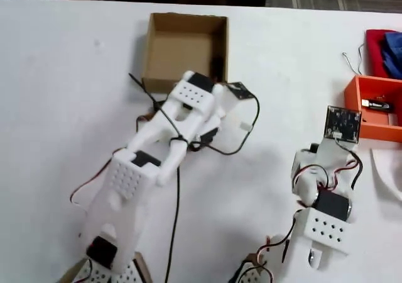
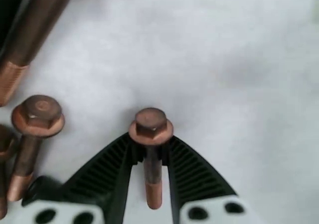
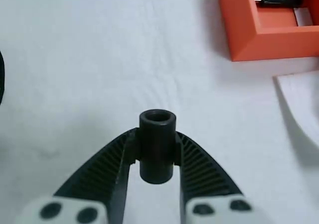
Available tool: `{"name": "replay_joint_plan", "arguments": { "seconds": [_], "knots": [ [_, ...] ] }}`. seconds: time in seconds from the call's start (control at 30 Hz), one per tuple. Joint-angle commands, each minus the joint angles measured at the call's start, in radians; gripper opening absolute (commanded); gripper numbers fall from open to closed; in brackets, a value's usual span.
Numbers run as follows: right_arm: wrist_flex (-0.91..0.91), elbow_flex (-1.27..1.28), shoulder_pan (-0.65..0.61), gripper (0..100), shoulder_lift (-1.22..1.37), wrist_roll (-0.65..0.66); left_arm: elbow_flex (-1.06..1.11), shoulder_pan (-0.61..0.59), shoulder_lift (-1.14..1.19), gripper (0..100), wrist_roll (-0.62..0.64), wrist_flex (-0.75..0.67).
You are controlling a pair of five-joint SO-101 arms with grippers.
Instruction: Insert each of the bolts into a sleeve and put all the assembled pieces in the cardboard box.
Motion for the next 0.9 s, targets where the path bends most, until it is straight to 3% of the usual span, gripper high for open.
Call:
{"name": "replay_joint_plan", "arguments": {
  "seconds": [0.0,0.23,0.4,0.6,0.77,0.87],
  "knots": [
    [-0.021,-0.005,0.005,2.0,-0.027,-0.006,-0.033,-0.02,-0.052,2,-0.002,0.035],
    [-0.059,0.021,0.002,2.0,-0.031,-0.037,-0.033,-0.061,-0.307,2,0.0,0.1],
    [-0.056,0.034,-0.07,2.0,-0.033,-0.041,-0.024,-0.104,-0.532,2,0.005,0.176],
    [-0.059,0.051,-0.202,2.0,-0.038,-0.04,-0.01,-0.206,-0.833,2,0.155,0.184],
    [-0.054,-0.012,-0.348,2.0,-0.038,-0.041,0.214,-0.256,-1.16,2,0.17,0.175],
    [-0.061,-0.054,-0.44,2.0,-0.038,-0.043,0.421,-0.293,-1.389,2,0.17,0.091]
  ]
}}
